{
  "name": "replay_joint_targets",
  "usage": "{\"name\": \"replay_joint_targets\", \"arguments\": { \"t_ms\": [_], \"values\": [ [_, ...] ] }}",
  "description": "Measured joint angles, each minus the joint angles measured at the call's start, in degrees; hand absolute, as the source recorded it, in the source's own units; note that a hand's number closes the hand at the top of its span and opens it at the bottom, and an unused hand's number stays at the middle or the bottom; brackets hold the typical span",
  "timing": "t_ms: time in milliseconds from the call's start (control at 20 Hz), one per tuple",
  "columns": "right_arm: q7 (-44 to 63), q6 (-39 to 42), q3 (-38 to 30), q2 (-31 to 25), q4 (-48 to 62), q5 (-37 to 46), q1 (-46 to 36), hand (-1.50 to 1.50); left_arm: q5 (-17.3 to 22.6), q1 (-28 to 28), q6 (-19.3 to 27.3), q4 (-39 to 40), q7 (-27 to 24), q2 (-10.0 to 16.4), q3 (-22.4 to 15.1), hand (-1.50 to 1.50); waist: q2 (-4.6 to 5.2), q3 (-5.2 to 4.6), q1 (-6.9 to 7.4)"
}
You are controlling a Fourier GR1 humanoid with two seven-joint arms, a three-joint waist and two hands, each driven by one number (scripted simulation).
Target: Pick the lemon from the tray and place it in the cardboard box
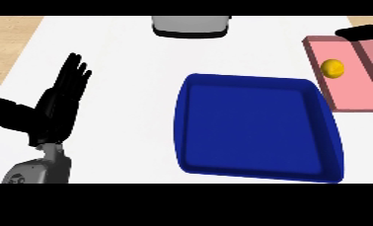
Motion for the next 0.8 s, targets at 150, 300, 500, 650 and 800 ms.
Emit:
{"name": "replay_joint_targets", "arguments": {
  "t_ms": [150, 300, 500, 650, 800],
  "values": [
    [-2.5, 0.5, -5.2, 0.6, -1.3, -6.6, -1.3, -1.5, -0.2, -0.4, 0.5, 0.3, 0.0, -0.2, 0.2, 0.0, -0.21, 0.0, -0.53],
    [-6.0, 2.3, -10.5, 0.8, -2.6, -13.7, -1.5, -1.5, -0.8, 0.1, 1.0, 0.5, -0.4, -0.8, -0.3, 0.0, -0.34, 0.0, -0.92],
    [-10.7, 5.0, -16.0, 0.6, -4.5, -21.5, 0.8, -1.5, -0.4, 1.2, 0.6, -0.2, -0.5, -0.4, 0.2, 0.0, -0.53, -0.07, -1.27],
    [-13.5, 7.3, -19.0, -0.9, -5.3, -26.1, 2.7, -1.5, -0.9, 1.1, 0.8, 0.4, -0.8, -0.8, -0.3, 0.0, -0.52, -0.09, -1.37],
    [-16.3, 8.2, -20.6, -1.2, -7.0, -29.6, 6.1, -1.5, -0.6, 1.8, 0.7, -0.8, 0.0, -0.5, 0.0, 0.0, -0.6, -0.12, -1.42]
  ]
}}
